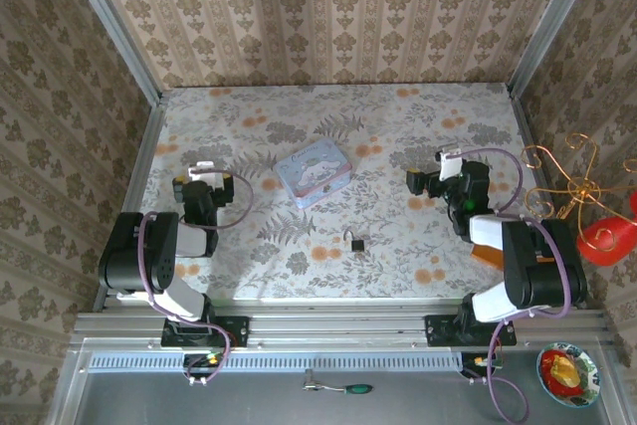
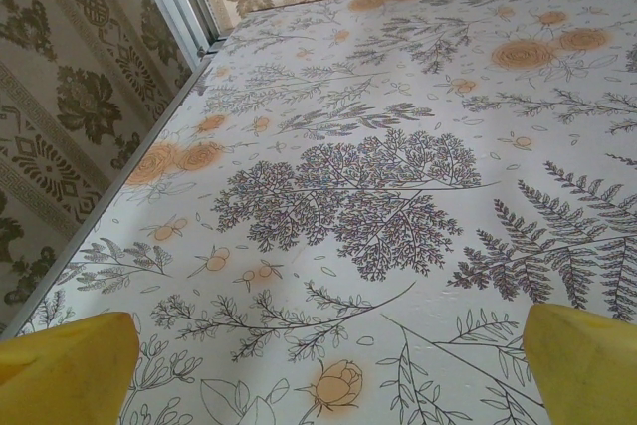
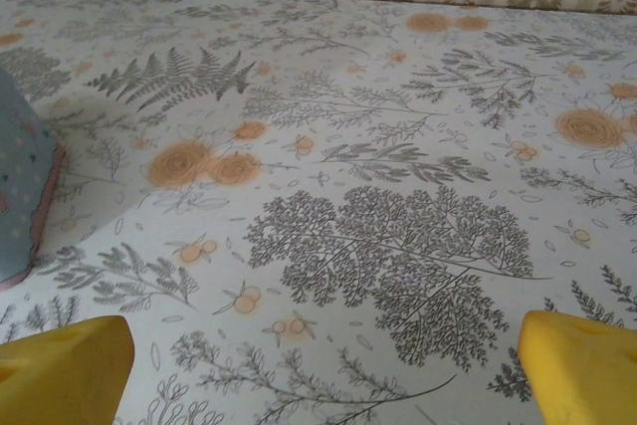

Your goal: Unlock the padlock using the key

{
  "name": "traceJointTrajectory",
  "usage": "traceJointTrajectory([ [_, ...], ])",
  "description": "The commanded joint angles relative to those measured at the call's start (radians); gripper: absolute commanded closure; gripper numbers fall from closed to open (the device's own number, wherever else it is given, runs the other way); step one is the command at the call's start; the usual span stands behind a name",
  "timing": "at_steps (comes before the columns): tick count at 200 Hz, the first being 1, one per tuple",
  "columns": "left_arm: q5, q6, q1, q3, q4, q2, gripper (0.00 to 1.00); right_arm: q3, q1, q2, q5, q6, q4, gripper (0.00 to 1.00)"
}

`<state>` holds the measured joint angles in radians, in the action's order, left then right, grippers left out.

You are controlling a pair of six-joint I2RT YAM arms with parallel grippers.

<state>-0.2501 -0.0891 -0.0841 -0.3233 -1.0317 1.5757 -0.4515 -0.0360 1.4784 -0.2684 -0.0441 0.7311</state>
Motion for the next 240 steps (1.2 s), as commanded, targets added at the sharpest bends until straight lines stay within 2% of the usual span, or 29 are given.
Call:
traceJointTrajectory([
  [1, 0.004, 0.022, 0.004, -0.028, 0.012, -0.009, 0.0, -0.003, -0.014, 0.013, 0.044, 0.045, 0.009, 0.0],
  [23, 0.002, 0.022, 0.005, -0.032, 0.021, -0.008, 0.0, 0.03, 0.008, 0.028, 0.142, 0.054, 0.069, 0.0],
  [33, 0.001, 0.023, 0.004, -0.034, 0.027, -0.009, 0.0, 0.066, 0.011, 0.072, 0.17, 0.07, 0.205, 0.0],
  [45, 0.001, 0.023, 0.005, -0.036, 0.026, -0.009, 0.0, 0.037, 0.016, 0.042, 0.222, 0.078, 0.094, 0.0],
  [61, 0.001, 0.023, 0.005, -0.035, 0.028, -0.009, 0.0, 0.039, 0.037, 0.047, 0.284, 0.075, 0.105, 0.0],
  [240, 0.003, 0.023, 0.006, -0.037, 0.033, -0.009, 0.0, 0.039, 0.038, 0.048, 0.285, 0.075, 0.11, 0.0],
])
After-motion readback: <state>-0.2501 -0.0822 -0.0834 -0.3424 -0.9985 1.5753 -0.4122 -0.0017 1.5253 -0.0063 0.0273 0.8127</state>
